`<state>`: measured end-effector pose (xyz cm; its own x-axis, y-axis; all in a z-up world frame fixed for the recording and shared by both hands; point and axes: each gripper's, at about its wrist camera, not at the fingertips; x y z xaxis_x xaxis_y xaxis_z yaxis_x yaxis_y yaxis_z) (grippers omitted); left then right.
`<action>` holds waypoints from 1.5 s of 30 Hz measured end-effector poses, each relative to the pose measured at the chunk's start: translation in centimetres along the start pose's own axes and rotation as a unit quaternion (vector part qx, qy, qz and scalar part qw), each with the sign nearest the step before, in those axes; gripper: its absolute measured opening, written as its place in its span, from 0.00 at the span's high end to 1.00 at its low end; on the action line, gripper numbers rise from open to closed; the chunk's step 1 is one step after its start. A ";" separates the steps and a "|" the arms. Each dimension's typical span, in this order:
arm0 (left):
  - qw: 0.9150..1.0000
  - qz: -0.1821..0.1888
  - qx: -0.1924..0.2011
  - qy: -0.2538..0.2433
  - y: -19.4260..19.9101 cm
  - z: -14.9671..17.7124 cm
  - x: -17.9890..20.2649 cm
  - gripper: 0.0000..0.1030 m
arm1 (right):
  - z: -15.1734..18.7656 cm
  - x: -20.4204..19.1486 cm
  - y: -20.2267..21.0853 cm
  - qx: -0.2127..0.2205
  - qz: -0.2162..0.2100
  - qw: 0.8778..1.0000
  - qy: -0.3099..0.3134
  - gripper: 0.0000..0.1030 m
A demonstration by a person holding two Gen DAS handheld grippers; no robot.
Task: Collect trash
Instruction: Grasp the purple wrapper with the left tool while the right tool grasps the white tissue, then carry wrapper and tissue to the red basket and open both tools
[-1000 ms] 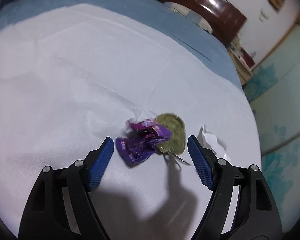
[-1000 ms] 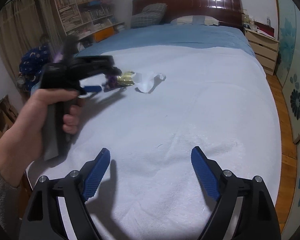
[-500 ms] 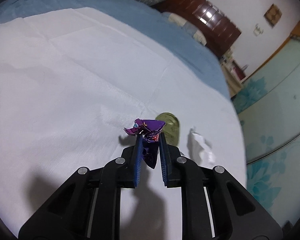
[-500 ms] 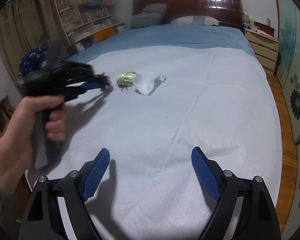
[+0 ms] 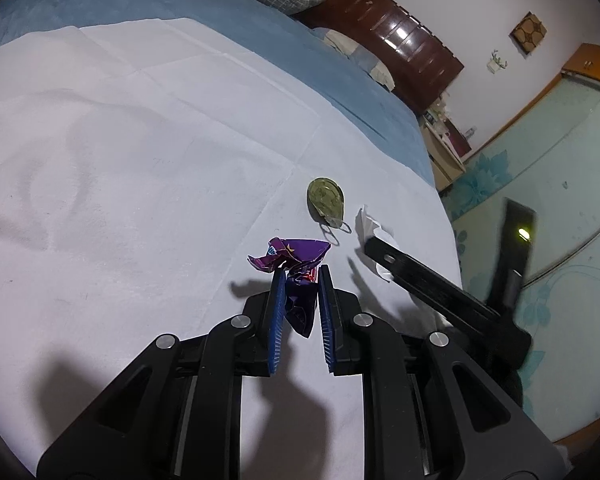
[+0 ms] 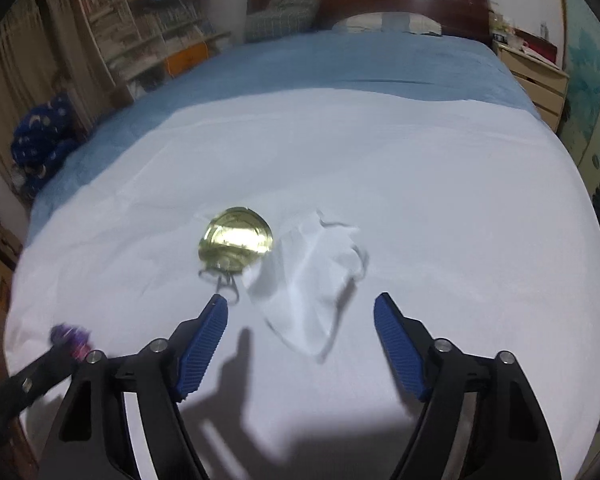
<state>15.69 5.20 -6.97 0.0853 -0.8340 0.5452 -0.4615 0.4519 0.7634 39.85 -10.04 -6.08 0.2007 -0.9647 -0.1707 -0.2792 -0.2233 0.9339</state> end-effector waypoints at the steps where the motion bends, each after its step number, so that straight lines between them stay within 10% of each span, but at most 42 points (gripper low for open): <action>1: 1.000 0.001 -0.001 -0.001 0.0 0.0 0.0 0.84 | -0.3 -0.2 -0.5 -0.005 0.017 1.000 -0.001 0.32; 6: 1.000 0.005 -0.002 -0.002 0.0 0.0 -0.3 0.84 | -0.3 -0.4 -0.6 0.009 0.036 0.999 -0.007 0.89; 15: 0.997 -0.027 0.033 -0.057 3.6 3.0 2.5 0.84 | 4.4 1.3 4.3 0.076 -0.013 0.997 -0.005 0.93; 23: 0.990 -0.010 0.084 -0.113 10.0 9.3 7.9 0.84 | 19.0 6.3 19.8 0.143 -0.089 0.986 -0.014 0.93; 30: 0.976 0.033 0.099 -0.189 13.7 16.8 17.4 0.84 | 31.2 15.0 33.6 0.206 -0.056 0.977 -0.022 0.93; 37: 0.949 0.085 0.047 -0.301 11.2 23.6 31.8 0.84 | 43.5 25.7 41.6 0.201 0.075 0.974 -0.067 0.93; 45: 0.893 0.112 -0.155 -0.407 -3.2 33.6 44.9 0.84 | 57.6 37.8 35.7 0.077 0.058 0.972 -0.213 0.93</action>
<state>-8.70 -44.32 3.47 -0.7069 -0.6083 0.3609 -0.1088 0.5977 0.7943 -16.62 -62.53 2.67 -0.2391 -0.9476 -0.2120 -0.4214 -0.0955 0.9018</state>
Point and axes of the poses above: each gripper's, at about its wrist camera, not at the fingertips, and y roughly against the way its jaws point, x to its right, z to its underside, and after that the axes turned 15 degrees about -x, right-handed
